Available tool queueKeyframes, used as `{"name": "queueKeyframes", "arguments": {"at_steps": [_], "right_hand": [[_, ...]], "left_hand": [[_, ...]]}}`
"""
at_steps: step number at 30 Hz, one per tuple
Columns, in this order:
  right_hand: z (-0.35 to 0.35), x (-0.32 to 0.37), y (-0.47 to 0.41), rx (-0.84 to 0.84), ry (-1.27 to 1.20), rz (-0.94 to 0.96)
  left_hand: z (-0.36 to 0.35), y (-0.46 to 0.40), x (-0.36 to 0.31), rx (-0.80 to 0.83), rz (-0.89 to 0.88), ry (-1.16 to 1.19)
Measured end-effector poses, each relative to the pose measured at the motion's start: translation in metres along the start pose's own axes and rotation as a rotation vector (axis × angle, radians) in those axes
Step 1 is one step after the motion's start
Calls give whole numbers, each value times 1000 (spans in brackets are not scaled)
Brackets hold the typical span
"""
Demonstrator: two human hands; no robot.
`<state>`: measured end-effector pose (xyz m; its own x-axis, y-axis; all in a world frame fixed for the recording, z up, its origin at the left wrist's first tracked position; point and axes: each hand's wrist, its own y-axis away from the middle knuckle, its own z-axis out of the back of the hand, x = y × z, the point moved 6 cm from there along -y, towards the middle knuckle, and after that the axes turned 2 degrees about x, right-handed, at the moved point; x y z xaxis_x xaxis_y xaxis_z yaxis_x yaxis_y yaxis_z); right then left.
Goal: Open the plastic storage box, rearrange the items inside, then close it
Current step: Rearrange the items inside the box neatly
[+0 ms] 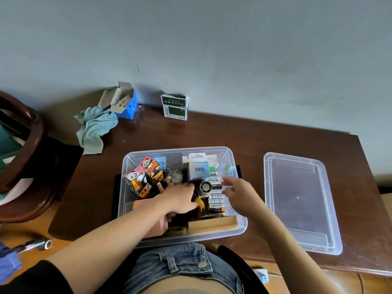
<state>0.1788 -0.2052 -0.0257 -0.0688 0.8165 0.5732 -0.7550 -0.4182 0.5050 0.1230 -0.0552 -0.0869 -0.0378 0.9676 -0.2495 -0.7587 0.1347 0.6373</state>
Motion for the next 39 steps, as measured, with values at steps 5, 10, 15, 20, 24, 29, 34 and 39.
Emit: {"name": "queueKeyframes", "arguments": {"at_steps": [5,10,15,20,24,29,34,39], "right_hand": [[5,2,5,45,125,38],[-5,11,5,157,360,90],[-22,15,8,377,522,158],[-27,18,5,453,467,161],[-31,19,4,452,446,156],[-33,21,4,422,374,158],[-34,28,4,359,313,182],[-42,36,3,300,231,196]], "left_hand": [[1,1,1,7,-2,-141],[14,1,0,14,3,-45],[31,10,4,-100,-18,135],[48,28,25,-216,-10,226],[55,41,42,-336,-8,366],[57,55,63,-430,48,572],[61,67,62,-507,65,595],[70,88,65,-530,29,733]]}}
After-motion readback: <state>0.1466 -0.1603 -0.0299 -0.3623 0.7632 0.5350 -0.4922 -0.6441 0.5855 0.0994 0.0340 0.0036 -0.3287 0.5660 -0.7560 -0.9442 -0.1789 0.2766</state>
